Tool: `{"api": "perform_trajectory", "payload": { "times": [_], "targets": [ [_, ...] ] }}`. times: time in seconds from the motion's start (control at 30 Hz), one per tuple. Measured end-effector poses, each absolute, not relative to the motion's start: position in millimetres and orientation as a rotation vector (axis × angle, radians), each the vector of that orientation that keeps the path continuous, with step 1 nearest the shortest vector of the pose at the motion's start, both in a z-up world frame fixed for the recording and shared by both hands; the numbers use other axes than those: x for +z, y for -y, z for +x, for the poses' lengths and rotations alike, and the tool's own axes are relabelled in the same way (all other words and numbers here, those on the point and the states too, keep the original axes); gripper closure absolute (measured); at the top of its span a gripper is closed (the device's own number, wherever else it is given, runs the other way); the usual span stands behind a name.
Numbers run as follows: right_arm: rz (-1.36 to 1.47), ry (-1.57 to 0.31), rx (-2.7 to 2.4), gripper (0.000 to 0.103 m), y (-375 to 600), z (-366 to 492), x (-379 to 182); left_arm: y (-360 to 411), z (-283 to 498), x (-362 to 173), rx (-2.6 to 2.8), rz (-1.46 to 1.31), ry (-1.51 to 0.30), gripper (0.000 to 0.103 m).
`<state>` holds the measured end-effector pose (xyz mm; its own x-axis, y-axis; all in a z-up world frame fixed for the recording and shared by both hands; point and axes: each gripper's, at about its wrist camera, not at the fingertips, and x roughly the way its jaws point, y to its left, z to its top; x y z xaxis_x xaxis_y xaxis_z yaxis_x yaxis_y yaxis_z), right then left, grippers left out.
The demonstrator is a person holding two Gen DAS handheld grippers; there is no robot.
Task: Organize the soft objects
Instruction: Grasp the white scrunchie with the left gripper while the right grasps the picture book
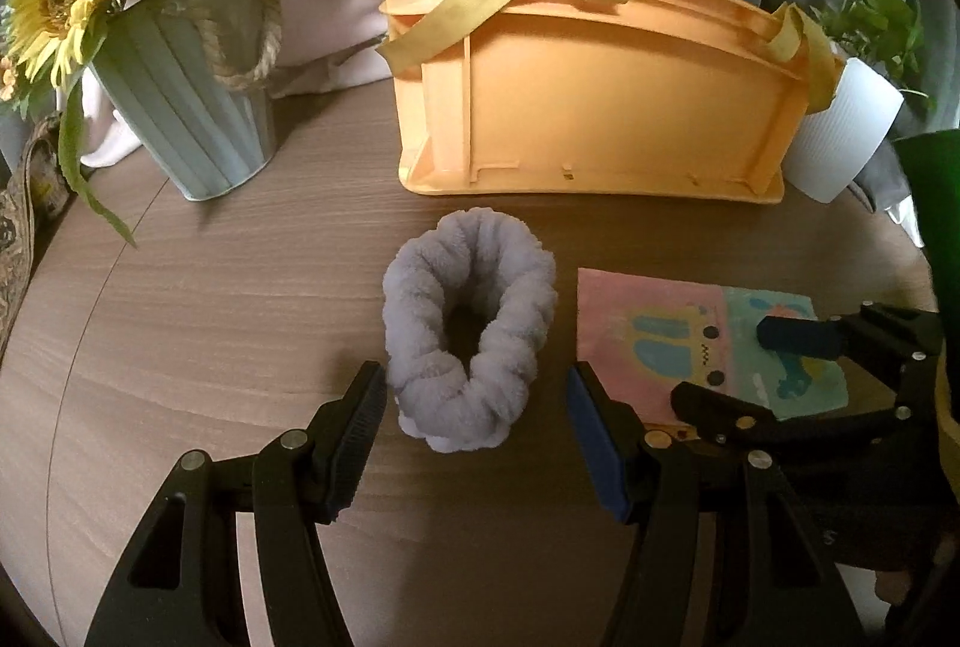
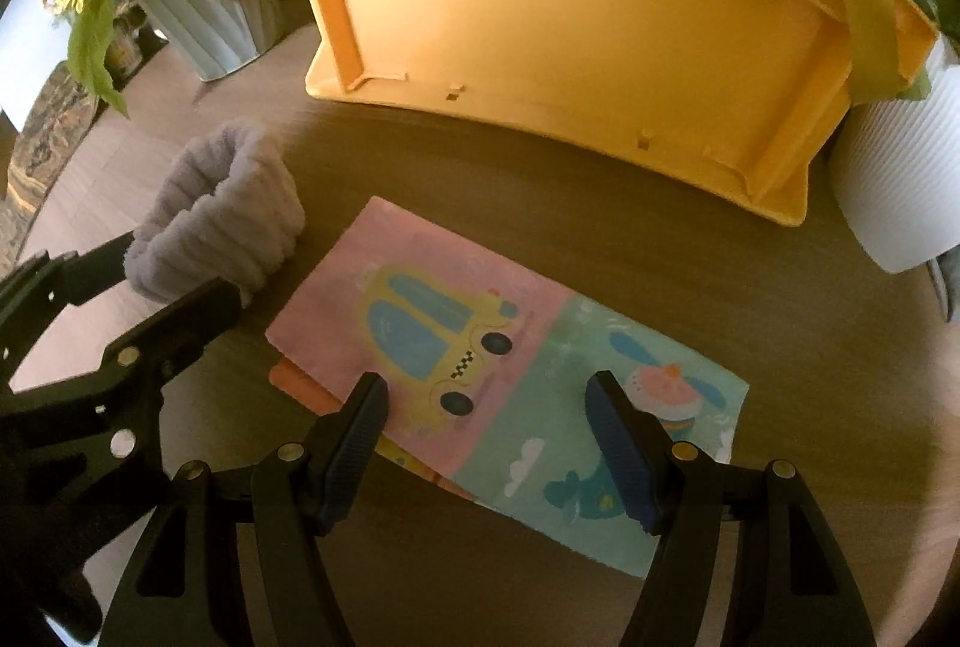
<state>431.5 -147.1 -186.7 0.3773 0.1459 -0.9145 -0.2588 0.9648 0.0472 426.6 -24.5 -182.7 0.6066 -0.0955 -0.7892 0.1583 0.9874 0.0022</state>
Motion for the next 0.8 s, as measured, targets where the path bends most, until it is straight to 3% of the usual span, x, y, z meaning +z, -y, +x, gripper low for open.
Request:
{"api": "perform_trajectory", "payload": {
  "times": [0.2, 0.3, 0.4, 0.47, 0.5, 0.63, 0.8],
  "targets": [
    [-0.112, -1.138, 0.27, 0.039, 144.8, 430.6, -186.6, 27.2, 431.4, -186.5, -0.157, 0.083, -0.906, 0.049],
    [-0.117, -1.128, 0.286, 0.049, 146.5, 423.7, -183.8, 28.4, 433.8, -187.5, -0.168, 0.076, -0.911, 0.063],
    [-0.11, -1.119, 0.291, 0.067, 146.5, 423.9, -182.0, 28.9, 435.1, -186.9, -0.176, 0.069, -0.912, 0.067],
    [-0.1, -1.118, 0.295, 0.085, 148.8, 425.5, -181.1, 30.5, 434.0, -185.8, -0.182, 0.068, -0.913, 0.067],
    [-0.092, -1.12, 0.298, 0.089, 150.4, 426.9, -180.9, 31.4, 433.6, -185.2, -0.184, 0.067, -0.914, 0.068],
    [-0.025, -1.137, 0.324, 0.096, 159.0, 432.2, -181.5, 34.8, 427.6, -180.1, -0.193, 0.054, -0.905, 0.068],
    [0.033, -1.139, 0.365, 0.096, 164.2, 432.4, -177.8, 29.3, 420.9, -173.6, -0.169, 0.027, -0.897, 0.068]
  ]
}}
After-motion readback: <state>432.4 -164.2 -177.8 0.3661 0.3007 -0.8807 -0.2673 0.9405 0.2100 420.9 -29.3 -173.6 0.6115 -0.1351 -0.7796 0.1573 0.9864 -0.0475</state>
